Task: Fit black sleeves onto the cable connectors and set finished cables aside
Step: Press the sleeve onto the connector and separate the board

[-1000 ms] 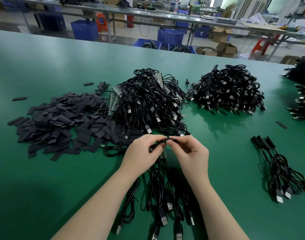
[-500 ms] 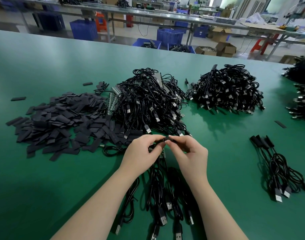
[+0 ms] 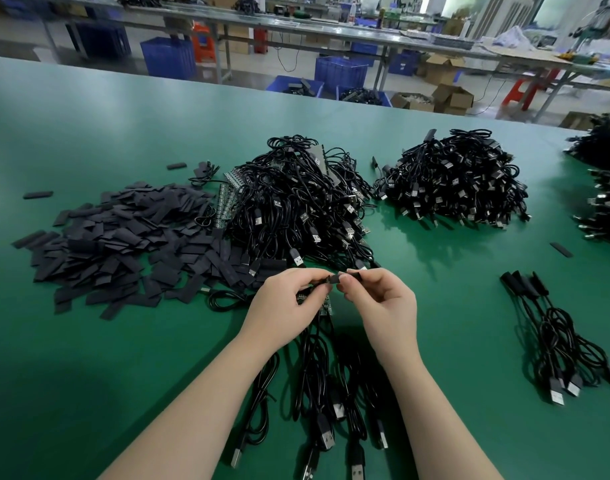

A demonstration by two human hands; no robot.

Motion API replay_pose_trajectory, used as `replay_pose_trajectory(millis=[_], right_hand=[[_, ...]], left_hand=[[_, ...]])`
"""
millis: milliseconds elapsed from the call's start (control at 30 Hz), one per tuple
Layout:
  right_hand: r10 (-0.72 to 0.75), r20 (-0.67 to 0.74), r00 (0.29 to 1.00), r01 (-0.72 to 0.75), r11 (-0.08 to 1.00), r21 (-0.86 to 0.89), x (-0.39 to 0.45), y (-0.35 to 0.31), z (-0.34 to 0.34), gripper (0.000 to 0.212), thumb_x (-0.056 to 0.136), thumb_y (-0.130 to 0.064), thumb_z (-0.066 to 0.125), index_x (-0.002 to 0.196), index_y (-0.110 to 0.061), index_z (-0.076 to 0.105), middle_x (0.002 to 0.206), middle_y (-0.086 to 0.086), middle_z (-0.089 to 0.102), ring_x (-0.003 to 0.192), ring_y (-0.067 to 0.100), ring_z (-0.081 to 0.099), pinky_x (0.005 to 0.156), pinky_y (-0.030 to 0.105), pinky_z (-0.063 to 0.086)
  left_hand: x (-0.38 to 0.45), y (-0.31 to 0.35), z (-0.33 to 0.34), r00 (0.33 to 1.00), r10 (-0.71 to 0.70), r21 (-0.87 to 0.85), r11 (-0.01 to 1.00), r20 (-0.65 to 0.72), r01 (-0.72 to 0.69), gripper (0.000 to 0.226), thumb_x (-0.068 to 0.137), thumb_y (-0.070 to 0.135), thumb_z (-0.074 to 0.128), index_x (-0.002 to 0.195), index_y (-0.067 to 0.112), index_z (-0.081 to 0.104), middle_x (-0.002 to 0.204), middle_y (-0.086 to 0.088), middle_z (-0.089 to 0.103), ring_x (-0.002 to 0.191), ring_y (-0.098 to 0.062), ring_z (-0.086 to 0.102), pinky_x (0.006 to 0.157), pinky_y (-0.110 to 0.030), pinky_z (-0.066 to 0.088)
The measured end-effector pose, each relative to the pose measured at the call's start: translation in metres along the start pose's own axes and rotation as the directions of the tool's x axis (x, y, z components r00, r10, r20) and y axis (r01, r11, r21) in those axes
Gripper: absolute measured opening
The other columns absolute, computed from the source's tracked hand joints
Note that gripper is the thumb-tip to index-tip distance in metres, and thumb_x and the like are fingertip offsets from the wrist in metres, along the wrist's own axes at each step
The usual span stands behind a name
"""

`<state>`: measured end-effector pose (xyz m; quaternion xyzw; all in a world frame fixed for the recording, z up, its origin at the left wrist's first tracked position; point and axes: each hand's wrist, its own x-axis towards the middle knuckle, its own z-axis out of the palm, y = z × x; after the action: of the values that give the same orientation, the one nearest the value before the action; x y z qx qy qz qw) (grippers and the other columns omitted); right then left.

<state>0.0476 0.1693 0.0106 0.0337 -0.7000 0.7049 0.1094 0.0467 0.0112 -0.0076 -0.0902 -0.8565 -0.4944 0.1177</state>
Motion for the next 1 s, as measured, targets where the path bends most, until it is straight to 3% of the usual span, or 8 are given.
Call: replay_pose_trajectory(millis=[267, 600, 800, 1000], right_hand=[[0.009, 0.011, 1.000, -0.009, 1.000, -0.003, 0.000, 0.002, 0.000, 0.035, 0.083, -0.005, 0.076, 0.073, -0.038, 0.073, 0.085, -0.005, 0.076, 0.084, 0.023, 0.073, 0.082, 0.034, 0.058], [0.050, 0.045, 0.998, -0.049, 0.999, -0.015, 0.003, 0.003, -0.005, 0.020, 0.083, -0.012, 0.078, 0.079, -0.032, 0.075, 0.085, 0.005, 0.075, 0.082, 0.020, 0.072, 0.078, 0.031, 0.059], [0.100, 0.086, 0.991, -0.105, 0.993, 0.055, 0.006, 0.004, -0.010, 0.017, 0.086, -0.011, 0.075, 0.080, -0.027, 0.076, 0.083, 0.002, 0.076, 0.082, 0.016, 0.074, 0.072, 0.021, 0.057], [0.093, 0.117, 0.989, -0.099, 0.994, 0.051, 0.006, 0.007, -0.010, 0.019, 0.086, -0.013, 0.076, 0.081, -0.031, 0.075, 0.083, -0.002, 0.076, 0.080, 0.014, 0.072, 0.075, 0.025, 0.058]], left_hand=[[0.000, 0.001, 0.001, 1.000, 0.011, 0.001, 1.000, 0.011, -0.011, 0.026, 0.087, 0.044, 0.055, 0.112, 0.047, 0.063, 0.105, 0.024, 0.067, 0.102, 0.005, 0.061, 0.087, -0.030, 0.054], [0.000, 0.000, -0.001, 1.000, 0.008, -0.013, 1.000, 0.011, -0.007, 0.028, 0.090, 0.029, 0.068, 0.117, 0.035, 0.070, 0.110, 0.019, 0.069, 0.104, 0.006, 0.060, 0.091, -0.028, 0.052], [-0.001, 0.003, -0.002, 1.000, 0.008, -0.045, 0.999, 0.014, -0.008, 0.028, 0.089, 0.032, 0.070, 0.115, 0.041, 0.068, 0.109, 0.023, 0.068, 0.104, 0.009, 0.060, 0.092, -0.024, 0.052], [0.000, 0.006, -0.002, 1.000, 0.003, -0.122, 0.993, -0.008, -0.004, 0.027, 0.088, 0.024, 0.070, 0.108, 0.041, 0.070, 0.103, 0.026, 0.070, 0.100, 0.006, 0.064, 0.090, -0.026, 0.053]])
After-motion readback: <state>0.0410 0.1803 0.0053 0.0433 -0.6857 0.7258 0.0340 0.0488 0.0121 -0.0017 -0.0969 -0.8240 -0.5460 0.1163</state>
